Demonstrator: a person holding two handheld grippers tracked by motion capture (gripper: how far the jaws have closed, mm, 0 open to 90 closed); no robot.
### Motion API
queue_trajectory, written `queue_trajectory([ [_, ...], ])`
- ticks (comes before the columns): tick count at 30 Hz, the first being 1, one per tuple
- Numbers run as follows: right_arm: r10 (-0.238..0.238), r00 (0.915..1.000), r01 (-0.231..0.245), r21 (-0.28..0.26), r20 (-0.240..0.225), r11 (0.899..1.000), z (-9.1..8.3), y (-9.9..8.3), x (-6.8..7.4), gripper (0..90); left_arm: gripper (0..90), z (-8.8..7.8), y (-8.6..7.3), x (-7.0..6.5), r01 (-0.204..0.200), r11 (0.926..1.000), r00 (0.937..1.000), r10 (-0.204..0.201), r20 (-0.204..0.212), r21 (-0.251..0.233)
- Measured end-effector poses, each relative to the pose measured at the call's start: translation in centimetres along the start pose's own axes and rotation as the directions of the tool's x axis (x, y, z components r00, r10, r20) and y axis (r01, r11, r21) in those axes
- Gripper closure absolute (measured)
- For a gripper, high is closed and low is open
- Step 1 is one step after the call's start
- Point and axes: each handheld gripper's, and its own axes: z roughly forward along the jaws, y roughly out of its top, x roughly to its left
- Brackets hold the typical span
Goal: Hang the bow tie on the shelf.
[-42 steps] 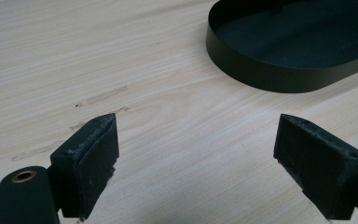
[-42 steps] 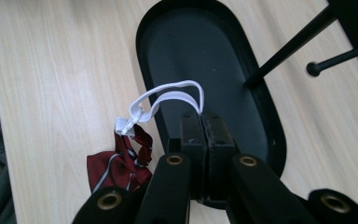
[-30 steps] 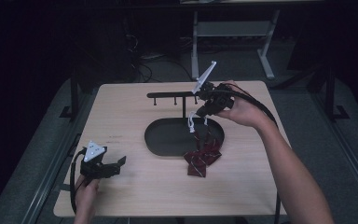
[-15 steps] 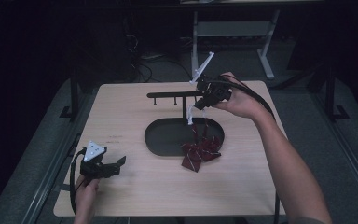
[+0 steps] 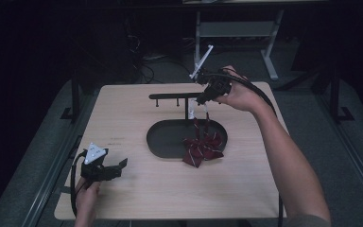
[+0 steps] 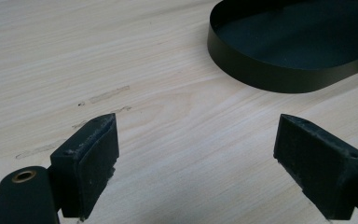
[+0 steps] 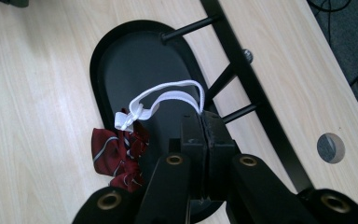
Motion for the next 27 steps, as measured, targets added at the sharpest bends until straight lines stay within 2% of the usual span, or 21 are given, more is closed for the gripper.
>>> queue_trajectory([
  [9, 0.029, 0.9996, -0.029, 0.000, 0.008, 1.000, -0.1, 0.8, -1.5, 88.1, 13.6, 0.0, 0.0, 0.1, 0.010, 0.9999, 1.0000, -0.010, -0.001, -0.012],
  [14, 0.045, 0.9986, -0.046, 0.022, 0.028, 0.999, 0.4, 0.6, -2.1, 87.9, 13.6, -0.1, 0.0, 0.2, 0.009, 0.9999, 0.9999, -0.009, -0.004, -0.008],
  [17, 0.058, 0.9975, -0.059, 0.032, 0.041, 0.998, 0.7, 0.4, -2.4, 87.7, 13.6, -0.1, 0.0, 0.2, 0.006, 1.0000, 1.0000, -0.006, -0.003, -0.008],
  [27, 0.076, 0.9963, -0.077, 0.040, 0.042, 0.996, 1.5, -0.1, -2.8, 87.2, 13.5, 0.0, 0.0, 0.1, 0.010, 0.9999, 0.9999, -0.011, -0.002, -0.011],
])
